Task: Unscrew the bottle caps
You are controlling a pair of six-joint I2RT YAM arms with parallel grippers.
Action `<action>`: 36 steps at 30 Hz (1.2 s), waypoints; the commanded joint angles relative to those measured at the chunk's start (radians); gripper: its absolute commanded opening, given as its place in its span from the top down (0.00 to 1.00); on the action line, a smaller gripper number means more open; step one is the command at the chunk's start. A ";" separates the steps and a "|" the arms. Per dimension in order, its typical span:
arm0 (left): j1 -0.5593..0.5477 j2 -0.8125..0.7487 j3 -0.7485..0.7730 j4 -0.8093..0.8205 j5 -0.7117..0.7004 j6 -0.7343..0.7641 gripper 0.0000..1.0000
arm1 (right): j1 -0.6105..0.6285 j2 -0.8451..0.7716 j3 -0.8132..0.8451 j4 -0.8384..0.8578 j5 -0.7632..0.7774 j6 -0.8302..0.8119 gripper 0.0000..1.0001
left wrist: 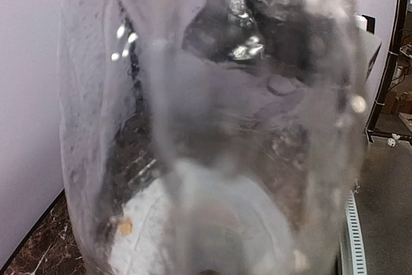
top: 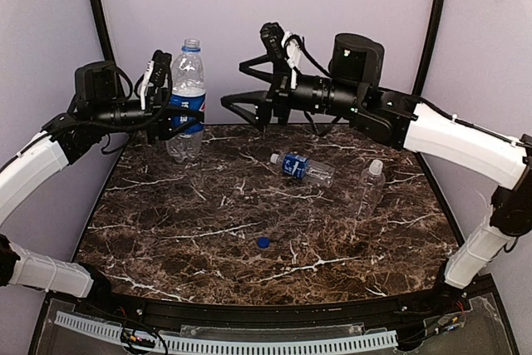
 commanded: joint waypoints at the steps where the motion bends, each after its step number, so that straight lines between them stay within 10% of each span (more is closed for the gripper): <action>1: -0.017 -0.014 -0.028 0.061 0.078 0.016 0.66 | 0.012 0.119 0.048 0.239 -0.152 0.154 0.04; 10: -0.043 -0.008 -0.048 0.059 0.095 0.049 0.65 | 0.017 0.225 0.157 0.282 -0.230 0.249 0.08; 26: -0.057 0.003 -0.052 0.046 0.083 0.065 0.63 | 0.018 0.278 0.213 0.228 -0.304 0.248 0.56; 36: -0.058 -0.025 -0.049 0.026 0.025 0.124 0.10 | -0.001 0.180 0.093 0.149 -0.206 0.088 0.69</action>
